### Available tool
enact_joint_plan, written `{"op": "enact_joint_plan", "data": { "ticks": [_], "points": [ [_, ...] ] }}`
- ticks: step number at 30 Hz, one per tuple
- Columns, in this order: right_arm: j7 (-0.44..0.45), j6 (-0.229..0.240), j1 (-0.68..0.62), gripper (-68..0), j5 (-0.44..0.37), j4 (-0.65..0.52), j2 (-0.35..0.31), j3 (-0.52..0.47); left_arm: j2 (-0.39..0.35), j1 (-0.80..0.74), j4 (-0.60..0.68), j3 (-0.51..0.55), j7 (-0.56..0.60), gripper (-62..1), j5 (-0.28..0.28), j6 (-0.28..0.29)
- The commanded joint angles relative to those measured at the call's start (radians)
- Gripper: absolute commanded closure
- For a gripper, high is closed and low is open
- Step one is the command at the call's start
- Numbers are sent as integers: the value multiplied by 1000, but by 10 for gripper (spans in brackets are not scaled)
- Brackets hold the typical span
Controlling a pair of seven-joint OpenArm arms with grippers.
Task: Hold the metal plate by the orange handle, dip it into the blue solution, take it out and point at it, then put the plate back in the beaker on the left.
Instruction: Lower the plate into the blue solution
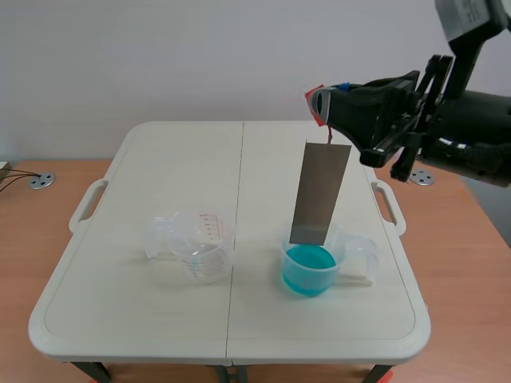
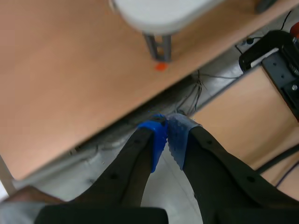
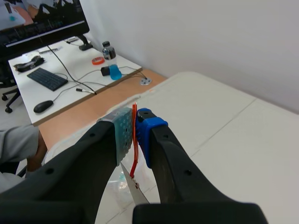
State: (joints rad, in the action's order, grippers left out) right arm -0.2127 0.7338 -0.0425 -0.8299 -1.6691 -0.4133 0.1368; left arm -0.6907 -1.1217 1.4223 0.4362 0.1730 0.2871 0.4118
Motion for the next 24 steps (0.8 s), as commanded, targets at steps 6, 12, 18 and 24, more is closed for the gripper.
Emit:
{"op": "enact_joint_plan", "data": {
  "ticks": [6,12,18,24],
  "points": [
    [16,12,15,-11,34,39,38,23,96,17,-87,-71,11,-58,-47,2],
    [16,12,15,-11,95,89,73,29,179,28,-143,-124,11,-58,-48,2],
    [17,12,29,-11,127,191,126,29,242,68,-213,-163,10,-58,-48,2],
    [20,12,29,-11,180,275,160,37,275,109,-278,-193,9,-58,-94,2]
  ]
}}
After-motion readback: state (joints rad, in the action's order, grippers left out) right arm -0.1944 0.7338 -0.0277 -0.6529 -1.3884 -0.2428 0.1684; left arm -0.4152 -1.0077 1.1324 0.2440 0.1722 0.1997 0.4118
